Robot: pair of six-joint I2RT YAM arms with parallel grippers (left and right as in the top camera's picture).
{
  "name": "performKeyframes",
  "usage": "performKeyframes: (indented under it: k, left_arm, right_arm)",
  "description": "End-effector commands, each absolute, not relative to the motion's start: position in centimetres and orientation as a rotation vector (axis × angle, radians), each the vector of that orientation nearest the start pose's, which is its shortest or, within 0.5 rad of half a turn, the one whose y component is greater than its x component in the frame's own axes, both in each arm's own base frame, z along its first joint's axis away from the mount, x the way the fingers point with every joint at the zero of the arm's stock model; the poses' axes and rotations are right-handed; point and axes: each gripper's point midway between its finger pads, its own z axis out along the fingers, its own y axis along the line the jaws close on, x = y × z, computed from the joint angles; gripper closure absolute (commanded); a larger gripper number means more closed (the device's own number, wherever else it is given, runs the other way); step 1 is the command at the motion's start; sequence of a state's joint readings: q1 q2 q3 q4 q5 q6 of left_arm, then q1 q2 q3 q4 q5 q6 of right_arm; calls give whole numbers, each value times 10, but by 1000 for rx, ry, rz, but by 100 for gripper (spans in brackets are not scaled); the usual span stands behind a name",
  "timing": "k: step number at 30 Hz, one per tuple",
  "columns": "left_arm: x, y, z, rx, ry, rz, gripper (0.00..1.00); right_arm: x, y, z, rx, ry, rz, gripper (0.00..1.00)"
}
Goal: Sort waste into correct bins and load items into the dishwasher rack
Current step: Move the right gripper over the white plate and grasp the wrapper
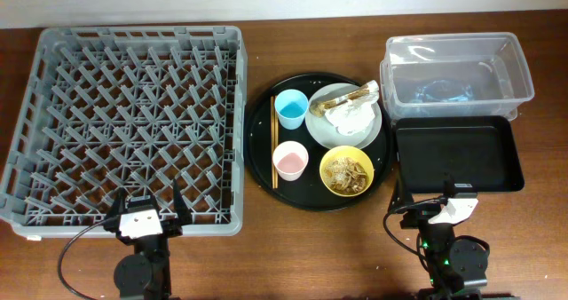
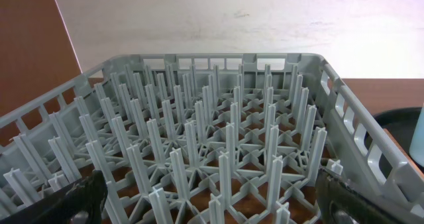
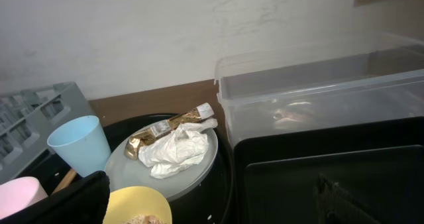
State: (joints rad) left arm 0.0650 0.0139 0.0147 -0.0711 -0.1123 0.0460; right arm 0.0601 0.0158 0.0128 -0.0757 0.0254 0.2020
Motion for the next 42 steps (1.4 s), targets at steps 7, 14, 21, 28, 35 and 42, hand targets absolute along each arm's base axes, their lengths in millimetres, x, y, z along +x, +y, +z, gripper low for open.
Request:
performKeyframes:
  k: [7,14,21,28,35,42]
  left_arm:
    - [243,36,159,-91,1641,192,0]
    - [243,36,159,-91,1641,192,0]
    - [243,36,159,-91,1641,192,0]
    - [243,36,159,-92,1640,192,0]
    - [243,38,167,-102,1610,200,0]
    - [245,16,201,-41,1474,59,0]
  right_arm:
    - [246,12,153,127,1658,181,2]
    - [246,12,153,127,1658,181,2]
    - [246,12,153,127,1658,182,1]
    - [246,12,153,127,1658,181,2]
    - [246,12,154,127,1655,182,1]
    - [245,19,199,86,1492,225,1]
